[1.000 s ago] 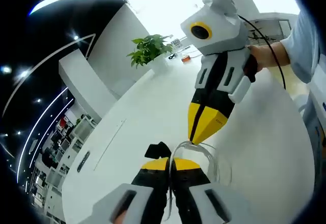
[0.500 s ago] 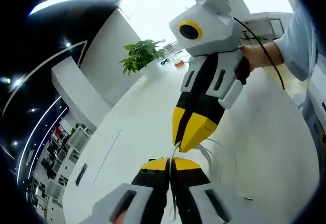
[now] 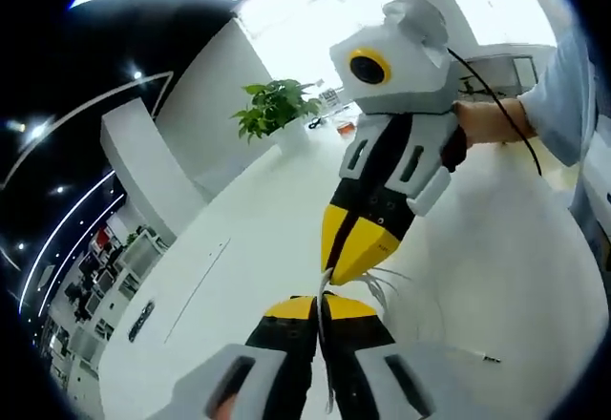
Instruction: Peel open the Velcro strap on the desktop, arrange the wired earphones neatly onto it, and close the Velcro strap to secure them.
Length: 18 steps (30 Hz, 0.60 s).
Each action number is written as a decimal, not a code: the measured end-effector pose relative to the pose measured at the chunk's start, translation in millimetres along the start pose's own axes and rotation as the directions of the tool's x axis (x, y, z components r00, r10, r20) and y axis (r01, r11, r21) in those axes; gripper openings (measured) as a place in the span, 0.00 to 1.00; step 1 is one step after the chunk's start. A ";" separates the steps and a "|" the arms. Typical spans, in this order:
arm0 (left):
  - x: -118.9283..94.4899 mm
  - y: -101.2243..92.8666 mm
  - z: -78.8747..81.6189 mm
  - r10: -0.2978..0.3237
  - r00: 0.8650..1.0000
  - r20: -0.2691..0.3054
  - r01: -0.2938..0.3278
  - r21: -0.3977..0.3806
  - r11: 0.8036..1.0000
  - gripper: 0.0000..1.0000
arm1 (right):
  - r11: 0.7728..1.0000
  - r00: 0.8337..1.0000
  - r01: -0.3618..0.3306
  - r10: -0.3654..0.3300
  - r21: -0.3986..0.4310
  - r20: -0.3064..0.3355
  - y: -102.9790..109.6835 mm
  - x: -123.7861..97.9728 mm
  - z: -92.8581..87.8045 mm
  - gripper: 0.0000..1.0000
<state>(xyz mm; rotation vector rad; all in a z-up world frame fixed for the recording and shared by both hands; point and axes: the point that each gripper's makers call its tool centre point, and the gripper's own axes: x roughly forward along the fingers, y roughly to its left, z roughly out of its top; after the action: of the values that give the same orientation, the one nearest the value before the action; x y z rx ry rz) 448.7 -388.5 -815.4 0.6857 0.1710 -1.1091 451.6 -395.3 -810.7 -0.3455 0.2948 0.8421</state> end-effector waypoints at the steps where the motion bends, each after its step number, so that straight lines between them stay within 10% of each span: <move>1: 1.0 1.6 -0.7 0.002 1.000 0.002 -0.002 -0.005 1.000 0.06 | 1.000 1.000 0.005 -0.005 -0.004 -0.007 -2.3 1.2 -0.9 0.05; 18: 16.3 13.5 -17.0 0.016 1.000 0.021 -0.015 -0.072 0.997 0.08 | 0.999 0.995 0.042 -0.042 -0.007 -0.086 -28.0 11.6 -18.2 0.05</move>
<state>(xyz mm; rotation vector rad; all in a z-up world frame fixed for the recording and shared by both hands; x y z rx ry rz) 471.2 -387.4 -830.5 0.6099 0.1861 -1.0899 478.2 -412.2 -826.6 -0.3926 0.3642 0.7881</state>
